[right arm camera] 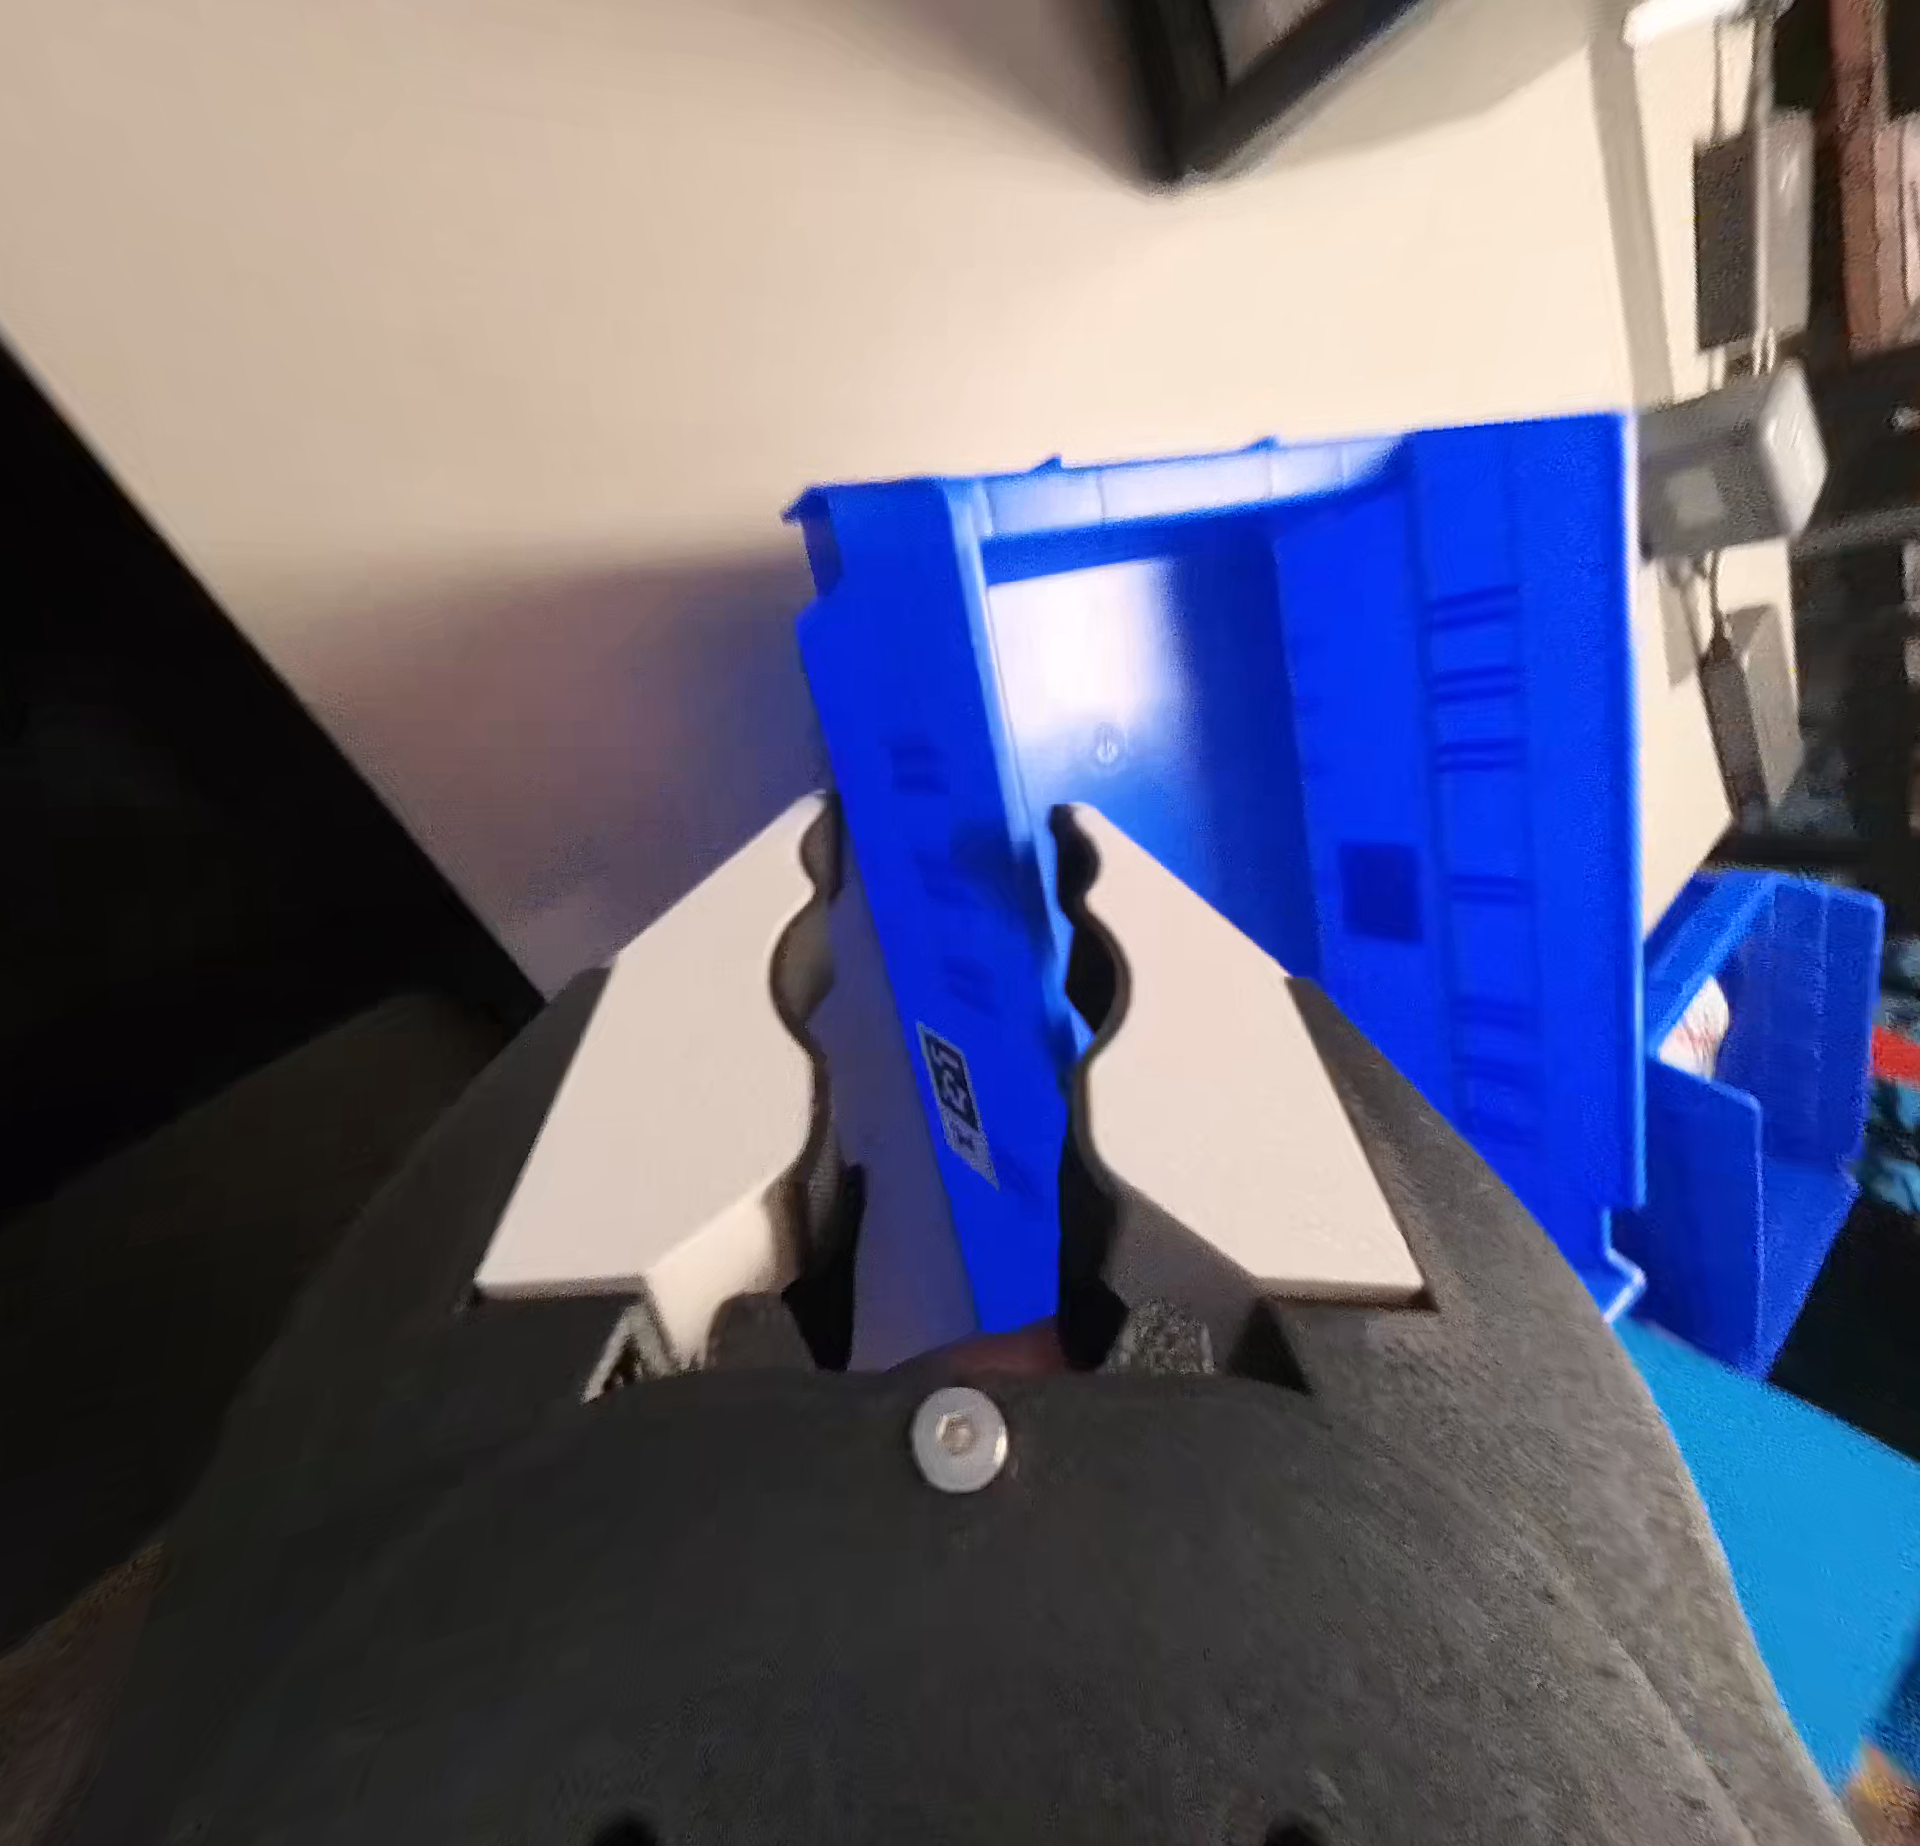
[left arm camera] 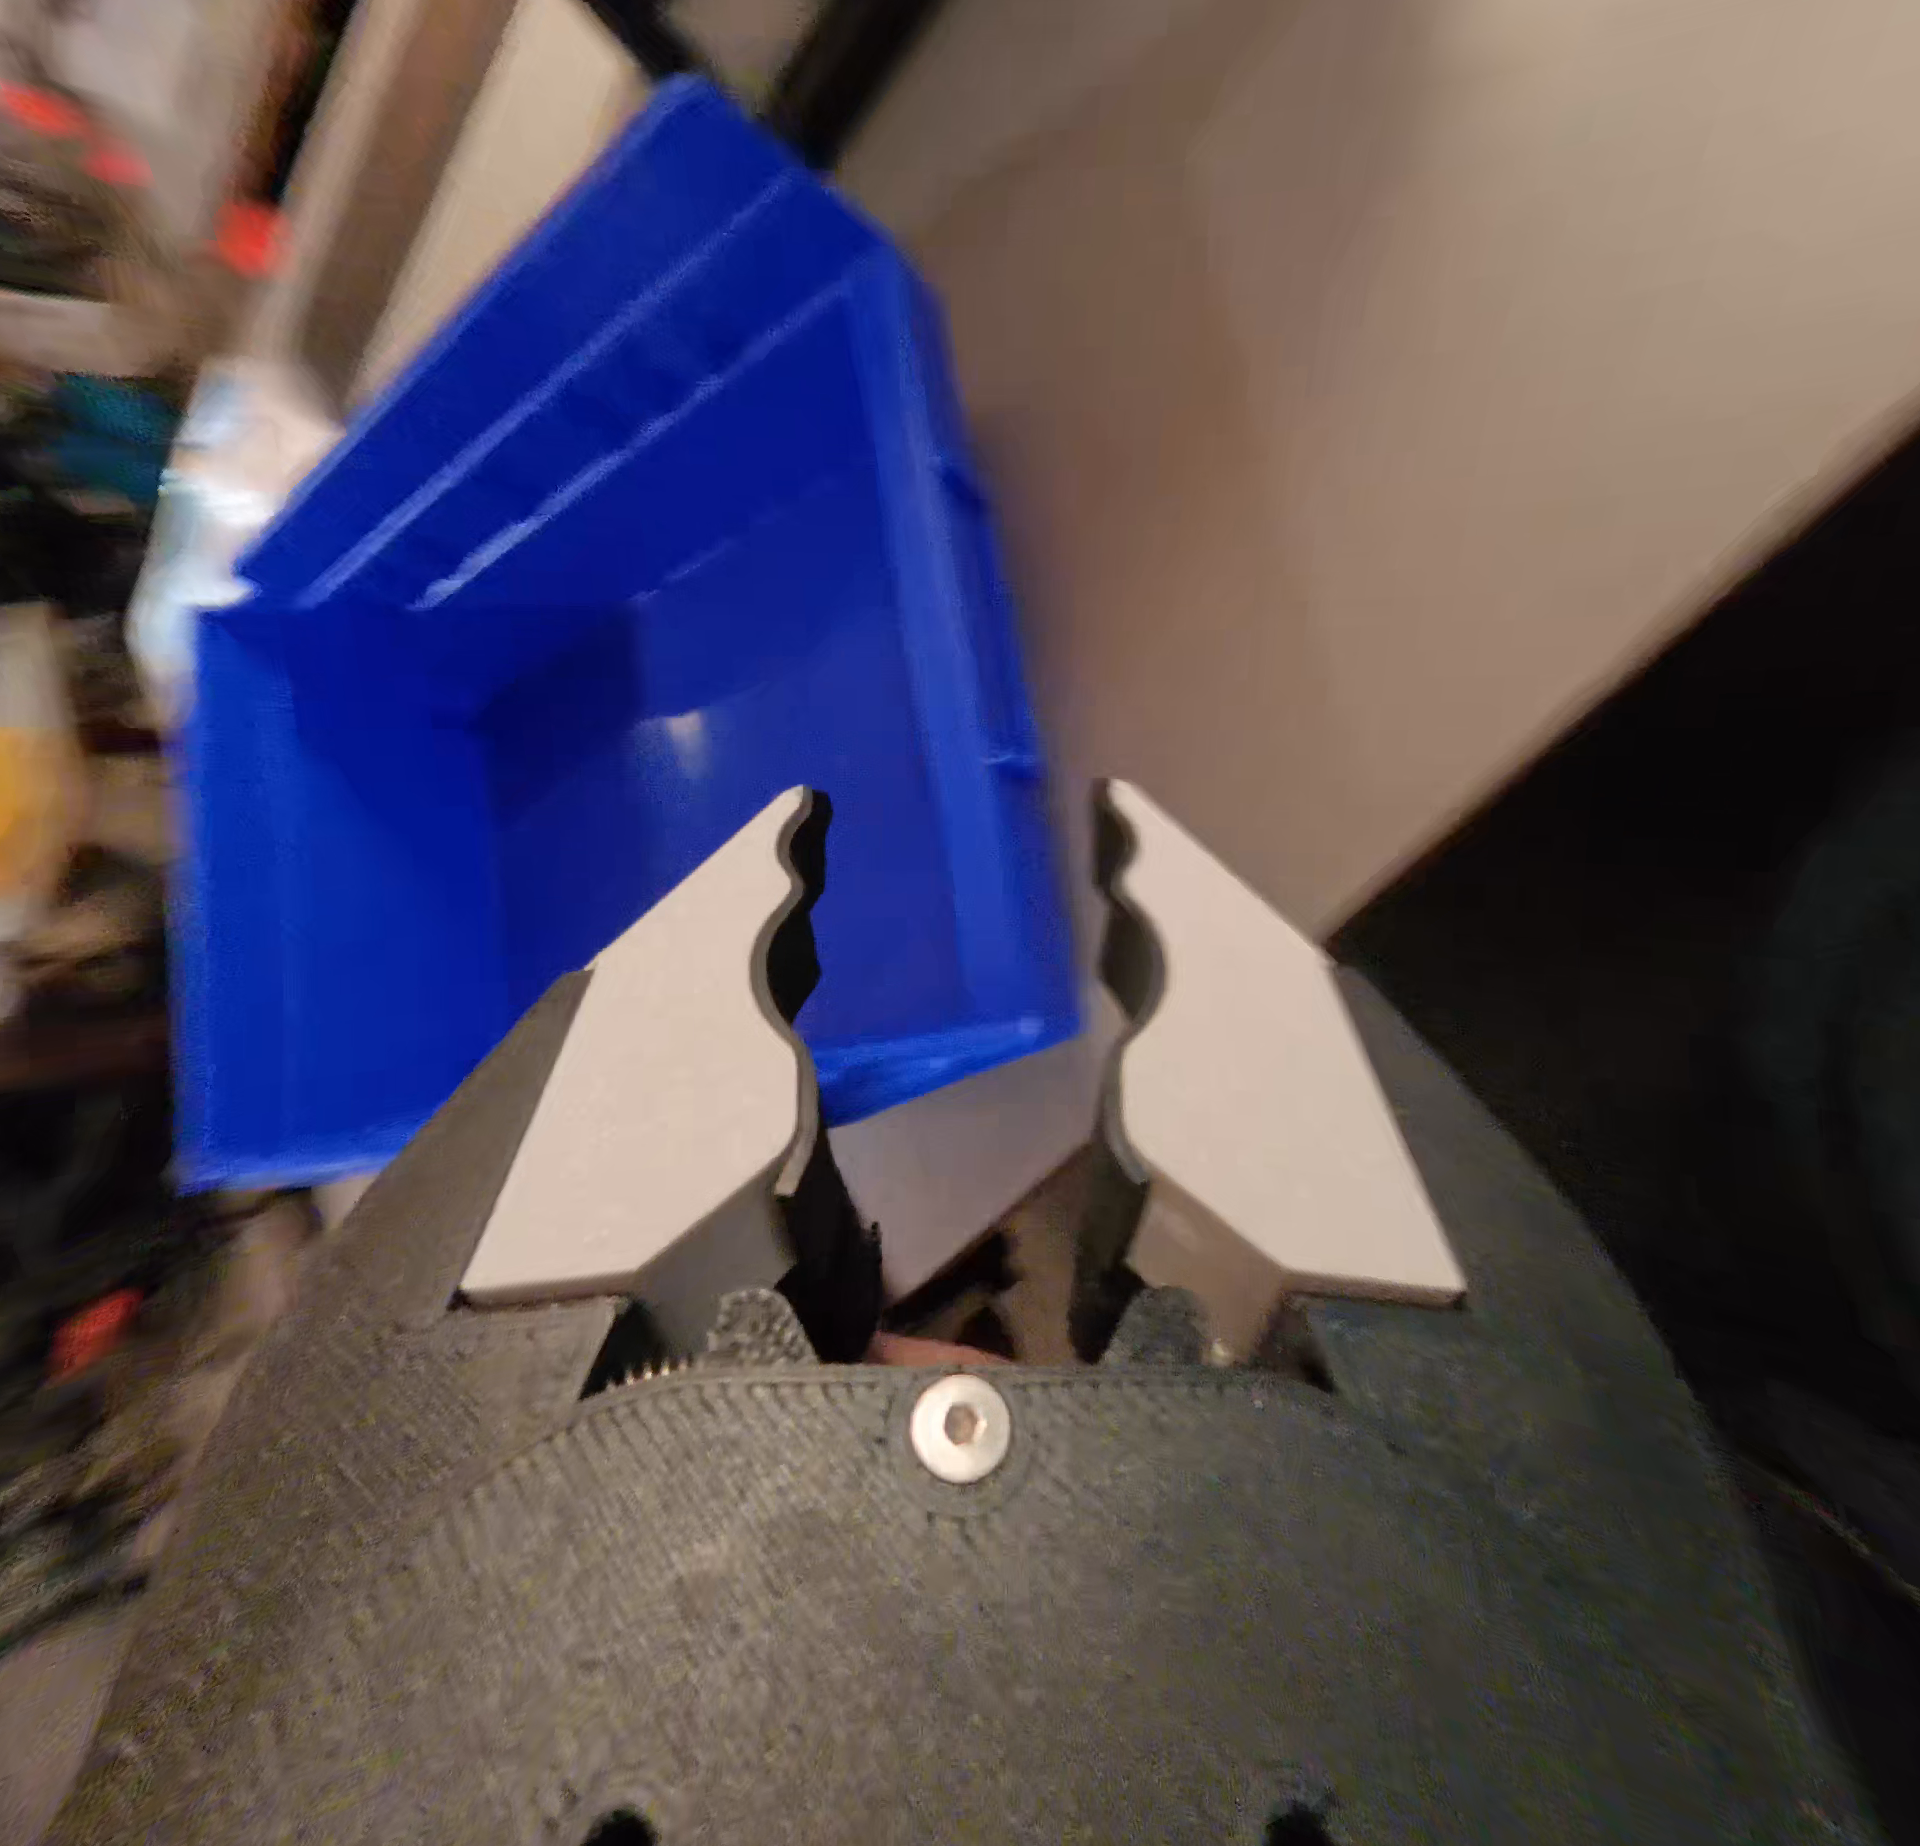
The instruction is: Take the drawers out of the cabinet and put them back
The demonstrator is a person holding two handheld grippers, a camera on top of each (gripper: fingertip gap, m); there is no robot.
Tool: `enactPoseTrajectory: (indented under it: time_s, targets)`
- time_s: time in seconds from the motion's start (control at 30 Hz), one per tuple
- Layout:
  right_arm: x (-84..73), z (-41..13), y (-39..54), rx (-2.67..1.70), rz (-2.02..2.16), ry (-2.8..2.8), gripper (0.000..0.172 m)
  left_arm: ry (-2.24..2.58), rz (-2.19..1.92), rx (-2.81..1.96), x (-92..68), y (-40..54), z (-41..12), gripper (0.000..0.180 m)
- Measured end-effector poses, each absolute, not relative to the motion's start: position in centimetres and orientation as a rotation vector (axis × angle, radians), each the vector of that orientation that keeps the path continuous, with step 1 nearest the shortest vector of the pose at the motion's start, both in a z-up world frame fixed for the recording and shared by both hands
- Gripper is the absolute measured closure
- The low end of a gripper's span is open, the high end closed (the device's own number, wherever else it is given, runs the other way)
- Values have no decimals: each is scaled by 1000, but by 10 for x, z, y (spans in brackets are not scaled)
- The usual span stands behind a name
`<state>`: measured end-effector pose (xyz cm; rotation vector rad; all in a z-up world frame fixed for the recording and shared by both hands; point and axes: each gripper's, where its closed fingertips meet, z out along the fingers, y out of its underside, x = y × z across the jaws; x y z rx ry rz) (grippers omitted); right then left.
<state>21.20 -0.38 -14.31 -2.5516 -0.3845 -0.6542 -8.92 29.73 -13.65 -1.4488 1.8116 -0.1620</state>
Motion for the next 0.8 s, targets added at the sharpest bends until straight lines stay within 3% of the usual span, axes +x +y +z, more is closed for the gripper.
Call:
enactPoseTrajectory:
  time_s: [0.07, 0.13, 0.2, 0.33, 0.5, 0.6, 0.8]
  targets:
    - [225, -146, -5, -2558, -810, -390, 140, 1757, 42, -1444, -93, 322, -142, 145]
    - [225, -147, -6, -2556, -825, -464, 145, 1712, 50, -1484, -102, 334, -138, 174]
    - [224, -146, -6, -2522, -835, -610, 147, 1710, 7, -1524, -113, 340, -138, 179]
    - [222, -147, -6, -2435, -739, -823, 149, 1645, 125, -1597, -142, 373, -142, 161]
    - [235, -143, -30, -2479, -742, -875, 146, 1578, -34, -1599, -141, 361, -129, 139]
    - [222, -126, -38, -2497, -568, -720, 121, 1605, -192, -1525, -119, 333, -117, 133]
    - [230, -96, 7, -2467, -216, -203, 106, 1704, -215, -1534, -74, 320, -135, 128]
